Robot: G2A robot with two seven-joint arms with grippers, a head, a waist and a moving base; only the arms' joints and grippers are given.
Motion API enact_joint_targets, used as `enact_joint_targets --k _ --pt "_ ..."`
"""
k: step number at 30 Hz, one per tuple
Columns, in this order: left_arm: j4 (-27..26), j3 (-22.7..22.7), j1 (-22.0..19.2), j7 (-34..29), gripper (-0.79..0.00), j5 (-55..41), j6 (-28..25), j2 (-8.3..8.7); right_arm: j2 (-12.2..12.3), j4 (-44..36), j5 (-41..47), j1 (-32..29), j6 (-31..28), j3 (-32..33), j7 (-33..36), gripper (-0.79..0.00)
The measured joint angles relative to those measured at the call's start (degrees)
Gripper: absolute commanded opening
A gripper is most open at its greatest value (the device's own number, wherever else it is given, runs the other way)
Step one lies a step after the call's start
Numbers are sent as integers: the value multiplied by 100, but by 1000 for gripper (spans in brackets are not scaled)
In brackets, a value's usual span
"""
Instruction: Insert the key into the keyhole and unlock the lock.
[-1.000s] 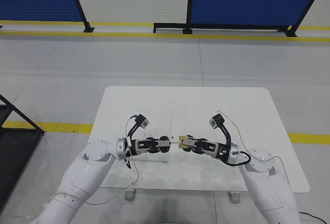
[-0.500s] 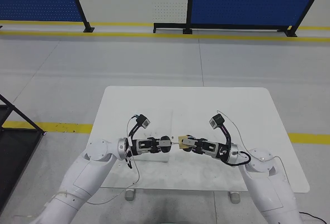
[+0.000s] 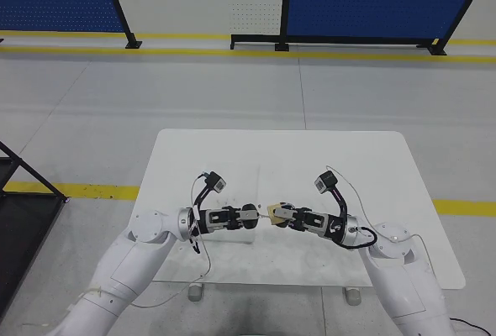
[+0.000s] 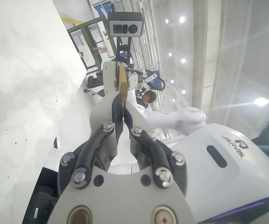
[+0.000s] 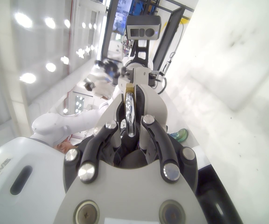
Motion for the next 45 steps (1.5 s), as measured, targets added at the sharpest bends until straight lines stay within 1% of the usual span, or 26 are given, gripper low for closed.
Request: enact_joint_targets --k 14,35,40,45 --pt "-7 -41 40 192 -785 6 -75 -1 0 0 0 0 0 0 0 -785" --pt "109 -51 -27 390 -785 -79 -181 -29 0 0 0 0 0 0 0 -785" --pt "110 -129 -10 219 -785 -148 -121 -7 0 0 0 0 0 0 0 -785" --pt "21 -420 116 -215 -785 -564 287 71 0 0 0 0 0 0 0 -785"
